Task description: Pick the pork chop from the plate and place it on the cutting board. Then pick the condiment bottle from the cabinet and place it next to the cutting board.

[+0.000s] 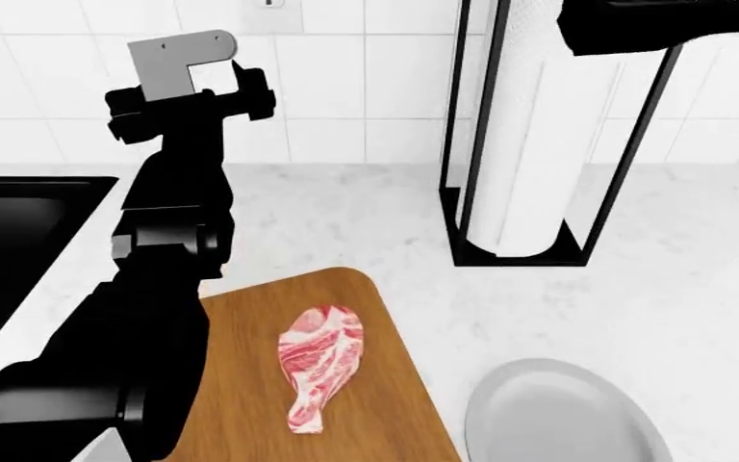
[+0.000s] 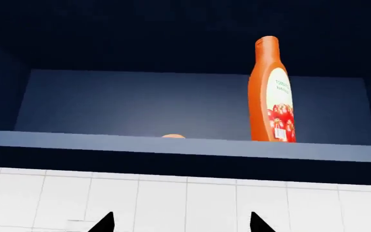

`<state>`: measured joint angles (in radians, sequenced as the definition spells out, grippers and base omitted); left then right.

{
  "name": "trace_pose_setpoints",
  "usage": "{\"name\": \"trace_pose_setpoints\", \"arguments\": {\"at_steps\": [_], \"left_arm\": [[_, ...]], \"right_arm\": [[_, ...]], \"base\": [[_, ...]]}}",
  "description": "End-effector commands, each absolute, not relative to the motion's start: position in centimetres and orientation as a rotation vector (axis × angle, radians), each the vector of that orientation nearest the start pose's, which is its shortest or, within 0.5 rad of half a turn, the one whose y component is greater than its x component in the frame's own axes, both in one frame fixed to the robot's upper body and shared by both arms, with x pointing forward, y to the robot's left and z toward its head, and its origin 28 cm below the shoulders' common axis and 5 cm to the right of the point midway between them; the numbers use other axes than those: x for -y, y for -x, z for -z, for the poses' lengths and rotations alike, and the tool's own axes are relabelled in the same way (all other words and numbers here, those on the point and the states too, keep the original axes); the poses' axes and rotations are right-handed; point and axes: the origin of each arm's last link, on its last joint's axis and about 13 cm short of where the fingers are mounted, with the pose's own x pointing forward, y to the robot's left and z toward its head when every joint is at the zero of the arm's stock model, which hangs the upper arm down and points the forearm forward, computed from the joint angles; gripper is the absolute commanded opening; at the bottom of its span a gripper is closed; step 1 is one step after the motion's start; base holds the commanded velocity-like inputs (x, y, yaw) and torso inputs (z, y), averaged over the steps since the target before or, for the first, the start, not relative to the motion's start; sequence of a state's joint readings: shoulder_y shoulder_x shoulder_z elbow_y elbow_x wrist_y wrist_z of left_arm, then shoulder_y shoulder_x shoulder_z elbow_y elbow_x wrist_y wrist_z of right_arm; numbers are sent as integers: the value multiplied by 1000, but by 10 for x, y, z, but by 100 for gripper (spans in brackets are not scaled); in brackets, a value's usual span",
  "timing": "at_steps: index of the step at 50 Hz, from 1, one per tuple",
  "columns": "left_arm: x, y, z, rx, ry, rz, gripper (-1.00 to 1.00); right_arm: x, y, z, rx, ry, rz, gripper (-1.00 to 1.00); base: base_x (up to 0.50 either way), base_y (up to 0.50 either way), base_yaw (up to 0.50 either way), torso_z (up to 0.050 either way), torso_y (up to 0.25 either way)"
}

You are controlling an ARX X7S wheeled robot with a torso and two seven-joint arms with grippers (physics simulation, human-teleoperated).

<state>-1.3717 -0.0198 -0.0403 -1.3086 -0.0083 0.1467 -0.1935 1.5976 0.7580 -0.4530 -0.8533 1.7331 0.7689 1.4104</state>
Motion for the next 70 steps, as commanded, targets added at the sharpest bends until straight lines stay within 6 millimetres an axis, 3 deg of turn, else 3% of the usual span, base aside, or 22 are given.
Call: {"name": "trace_pose_setpoints", "arguments": {"at_steps": [1, 14, 23, 36, 45, 70], "left_arm": [[-215, -440, -221, 203, 52, -226, 100], [-214, -440, -220, 199, 35, -224, 100], [-214, -440, -220, 198, 29, -226, 100], [-213, -440, -220, 199, 18, -229, 100], [-213, -440, -220, 200, 11, -229, 100], [-213, -440, -219, 194, 2, -229, 100]], "right_arm": [[87, -122, -367, 649, 111, 46, 100], [87, -93, -381, 702, 154, 36, 100], [99, -77, -388, 770, 134, 64, 100], [103, -67, -401, 833, 94, 64, 100], [100, -68, -426, 857, 101, 75, 100], [95, -80, -523, 937, 106, 115, 100]], "base": [[0, 0, 0, 0, 0], [0, 0, 0, 0, 0], [0, 0, 0, 0, 0], [0, 0, 0, 0, 0], [0, 0, 0, 0, 0], [0, 0, 0, 0, 0]]}}
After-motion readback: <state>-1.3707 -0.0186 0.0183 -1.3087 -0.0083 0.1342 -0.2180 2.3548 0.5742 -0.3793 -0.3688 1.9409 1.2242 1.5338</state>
